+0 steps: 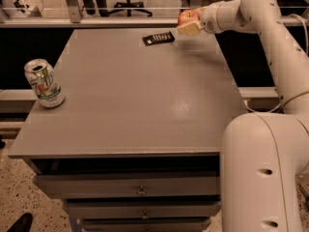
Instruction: Move apple near rxbar chocolate
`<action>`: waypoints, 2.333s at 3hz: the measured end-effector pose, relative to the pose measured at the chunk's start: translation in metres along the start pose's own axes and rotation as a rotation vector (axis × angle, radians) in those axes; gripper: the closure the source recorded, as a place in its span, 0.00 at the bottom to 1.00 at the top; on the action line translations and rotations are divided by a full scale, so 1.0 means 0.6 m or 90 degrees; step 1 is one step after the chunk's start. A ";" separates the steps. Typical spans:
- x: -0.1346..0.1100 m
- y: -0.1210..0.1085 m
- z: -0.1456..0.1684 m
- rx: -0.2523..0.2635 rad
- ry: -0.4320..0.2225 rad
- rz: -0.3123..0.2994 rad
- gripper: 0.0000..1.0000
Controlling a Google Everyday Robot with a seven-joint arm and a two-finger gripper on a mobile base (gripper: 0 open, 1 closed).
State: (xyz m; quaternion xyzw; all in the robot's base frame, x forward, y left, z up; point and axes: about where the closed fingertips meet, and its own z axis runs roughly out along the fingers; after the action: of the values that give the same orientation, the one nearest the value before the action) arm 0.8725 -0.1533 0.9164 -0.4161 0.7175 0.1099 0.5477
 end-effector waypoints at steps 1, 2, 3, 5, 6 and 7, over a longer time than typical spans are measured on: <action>0.002 0.006 0.014 -0.016 0.006 0.016 1.00; 0.024 0.012 0.024 -0.031 0.026 0.033 1.00; 0.054 0.015 0.033 -0.038 0.051 0.051 1.00; 0.078 0.020 0.043 -0.047 0.075 0.068 0.60; 0.085 0.025 0.047 -0.054 0.081 0.073 0.28; 0.089 0.030 0.050 -0.062 0.084 0.077 0.06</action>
Offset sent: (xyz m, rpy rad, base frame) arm 0.0241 -0.0089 -0.0228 0.0063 0.1318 0.0055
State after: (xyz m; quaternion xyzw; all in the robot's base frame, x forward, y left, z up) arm 0.8776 -0.1491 0.8526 -0.4048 0.7696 0.1495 0.4707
